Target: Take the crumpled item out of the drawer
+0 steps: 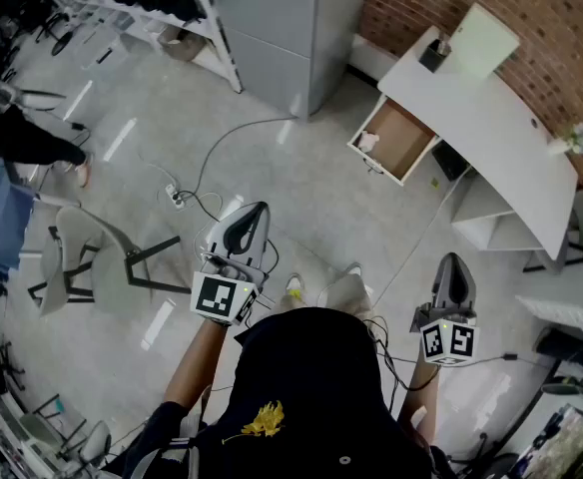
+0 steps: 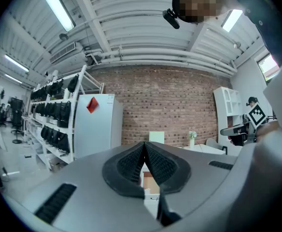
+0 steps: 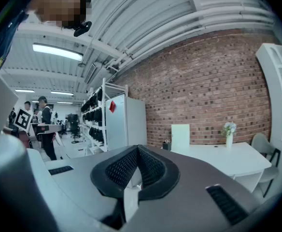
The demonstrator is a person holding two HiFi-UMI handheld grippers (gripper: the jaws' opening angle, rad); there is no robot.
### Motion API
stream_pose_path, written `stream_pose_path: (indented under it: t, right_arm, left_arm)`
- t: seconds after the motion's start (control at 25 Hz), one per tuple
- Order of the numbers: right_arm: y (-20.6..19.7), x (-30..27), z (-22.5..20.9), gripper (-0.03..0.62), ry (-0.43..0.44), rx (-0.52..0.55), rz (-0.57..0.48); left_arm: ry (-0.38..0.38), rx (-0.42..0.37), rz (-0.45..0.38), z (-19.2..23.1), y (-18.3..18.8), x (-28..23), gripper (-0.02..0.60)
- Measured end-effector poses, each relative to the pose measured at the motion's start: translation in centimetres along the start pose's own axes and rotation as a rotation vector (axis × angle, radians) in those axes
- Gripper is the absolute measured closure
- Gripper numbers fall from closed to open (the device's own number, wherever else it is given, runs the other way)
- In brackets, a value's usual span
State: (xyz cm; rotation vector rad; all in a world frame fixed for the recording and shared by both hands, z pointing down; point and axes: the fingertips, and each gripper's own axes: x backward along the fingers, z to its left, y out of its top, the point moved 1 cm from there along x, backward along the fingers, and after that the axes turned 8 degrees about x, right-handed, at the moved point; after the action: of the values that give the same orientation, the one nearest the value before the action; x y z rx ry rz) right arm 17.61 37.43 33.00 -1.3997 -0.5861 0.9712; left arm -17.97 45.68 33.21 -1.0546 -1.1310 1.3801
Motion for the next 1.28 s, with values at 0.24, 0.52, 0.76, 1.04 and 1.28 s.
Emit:
stream_pose_path:
  t: [0.24,0.52,0.76,1.04,1.28]
  right_arm:
    - [-0.1,-2.2,-0.7,0.568,-0.001,-0.003,-0.061]
    - [1.2,1.4,-1.7,0.568,-0.052,0.041,-0.064]
    - [2.2,3.0,-1.3,0.568,-0.125,0.096,-0.077]
    - [1.7,4.7,-1.8,0.568,-0.151,0.137,-0.058]
    - [0.5,4.4,-2.2,0.568,-0.155,0.096,-0.012]
  left_arm:
    - [-0.11,-0.075,0.01,-4.4,-0.5,-4.3,0.565]
    - [-0.264,-0.101,0.012,-11.2,-1.1,-6.1,0.565]
    - [-0.272,-0.076,0.024,-11.3,-1.7,-6.4,0.565]
    - [-0.287,-0.109,0.039,-12.6,-2.0,-8.0,0.565]
    - [-0.282,-0.099,0.1,-11.9,-3.2,-9.0,0.565]
